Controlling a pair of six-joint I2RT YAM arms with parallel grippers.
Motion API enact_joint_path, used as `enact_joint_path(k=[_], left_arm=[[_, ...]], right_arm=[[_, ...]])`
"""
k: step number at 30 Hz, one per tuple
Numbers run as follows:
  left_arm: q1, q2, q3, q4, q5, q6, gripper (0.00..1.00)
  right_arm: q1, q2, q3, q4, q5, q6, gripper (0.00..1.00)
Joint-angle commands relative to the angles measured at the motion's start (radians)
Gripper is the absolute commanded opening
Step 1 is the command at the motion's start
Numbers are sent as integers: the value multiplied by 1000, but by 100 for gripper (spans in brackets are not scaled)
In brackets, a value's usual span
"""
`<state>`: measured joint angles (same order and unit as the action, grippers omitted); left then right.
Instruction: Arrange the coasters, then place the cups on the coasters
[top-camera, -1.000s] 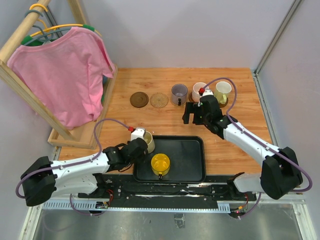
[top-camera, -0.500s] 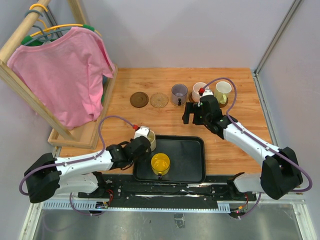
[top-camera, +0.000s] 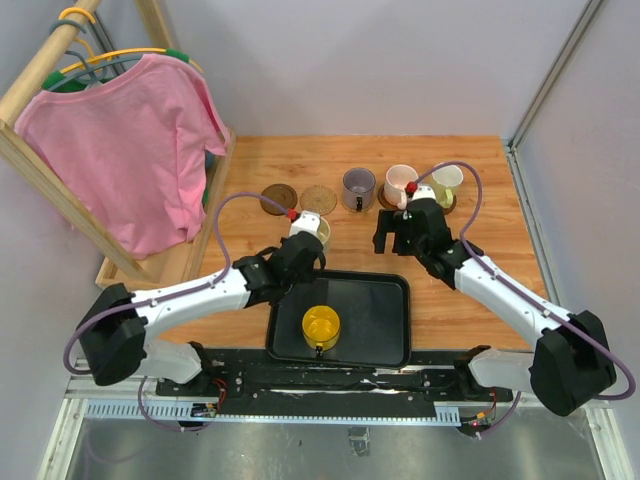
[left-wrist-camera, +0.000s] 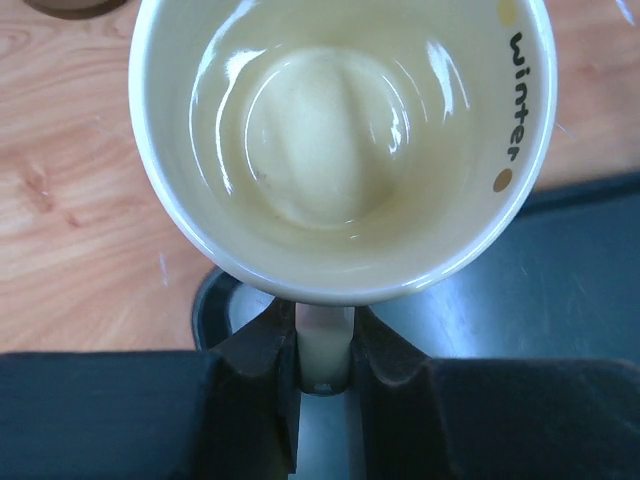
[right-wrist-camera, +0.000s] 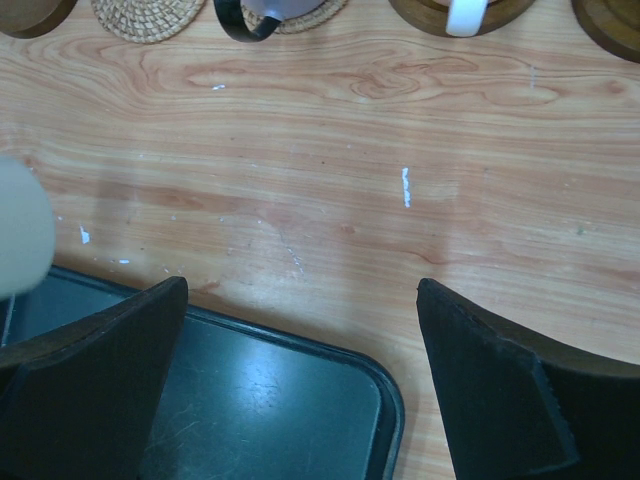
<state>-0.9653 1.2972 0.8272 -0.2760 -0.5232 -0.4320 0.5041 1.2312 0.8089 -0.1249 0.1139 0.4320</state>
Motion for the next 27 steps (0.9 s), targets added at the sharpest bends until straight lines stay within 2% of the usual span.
enact_joint_path(k=[1,5,14,27], left_arm=[[112,82,83,145,-2,68,0],[201,206,200,169,9,120,1],[292,473,464,187,42,178,0],[377,617,556,254,101,131,1]], right_arm=[[-13,-49,-37,-17,73,-36,99],[-13,-90,-67,-42,111,-43,99],[-13,-127,-84,-65,132,-56,99],[-13,-78,-62,-48,86,-58,99]])
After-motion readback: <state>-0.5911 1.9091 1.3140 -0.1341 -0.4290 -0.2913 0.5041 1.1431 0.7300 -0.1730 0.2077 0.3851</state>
